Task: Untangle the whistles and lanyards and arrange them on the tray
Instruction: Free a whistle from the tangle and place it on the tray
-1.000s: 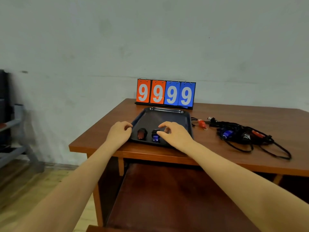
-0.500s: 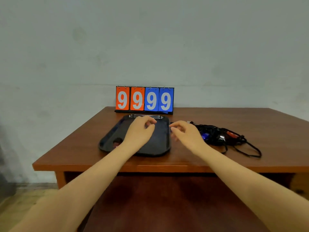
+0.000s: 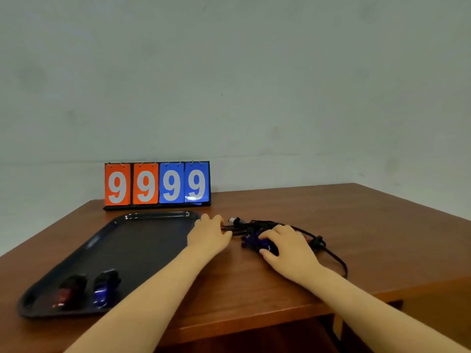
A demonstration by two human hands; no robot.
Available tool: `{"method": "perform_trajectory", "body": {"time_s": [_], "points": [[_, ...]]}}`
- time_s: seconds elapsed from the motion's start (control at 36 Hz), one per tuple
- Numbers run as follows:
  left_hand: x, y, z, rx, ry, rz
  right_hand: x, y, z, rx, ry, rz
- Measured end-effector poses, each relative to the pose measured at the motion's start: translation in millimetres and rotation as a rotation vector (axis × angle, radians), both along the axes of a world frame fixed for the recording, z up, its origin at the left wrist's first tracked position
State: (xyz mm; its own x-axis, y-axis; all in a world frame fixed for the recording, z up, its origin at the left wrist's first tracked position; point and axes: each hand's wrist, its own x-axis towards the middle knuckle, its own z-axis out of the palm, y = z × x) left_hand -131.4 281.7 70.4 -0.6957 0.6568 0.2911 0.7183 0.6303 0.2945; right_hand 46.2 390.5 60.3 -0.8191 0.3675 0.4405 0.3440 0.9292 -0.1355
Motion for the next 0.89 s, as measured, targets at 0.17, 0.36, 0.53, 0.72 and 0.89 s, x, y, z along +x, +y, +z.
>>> {"method": "perform_trajectory", "body": {"time_s": [0.17,0.36,0.53,0.72,0.89], "points": [[-10,21,-6,-0.062,-0.003,0.068,-2,10,-7,-0.029,0.083,-0.042],[10,13,25,0.601,-0.612,-0.196,2,18,-6,-0.178,0.244,-0.098],[41,-15,76,0.835,-0.83,-0.416,9,4,4,-0.386,0.419,0.036],[59,-39,109,0.97,-0.97,-0.562,-13,-41,23,-0.598,0.342,0.254],[56,-60,118,1.05,-0.903,-0.506,-38,-58,53,-0.685,0.192,0.313]]}}
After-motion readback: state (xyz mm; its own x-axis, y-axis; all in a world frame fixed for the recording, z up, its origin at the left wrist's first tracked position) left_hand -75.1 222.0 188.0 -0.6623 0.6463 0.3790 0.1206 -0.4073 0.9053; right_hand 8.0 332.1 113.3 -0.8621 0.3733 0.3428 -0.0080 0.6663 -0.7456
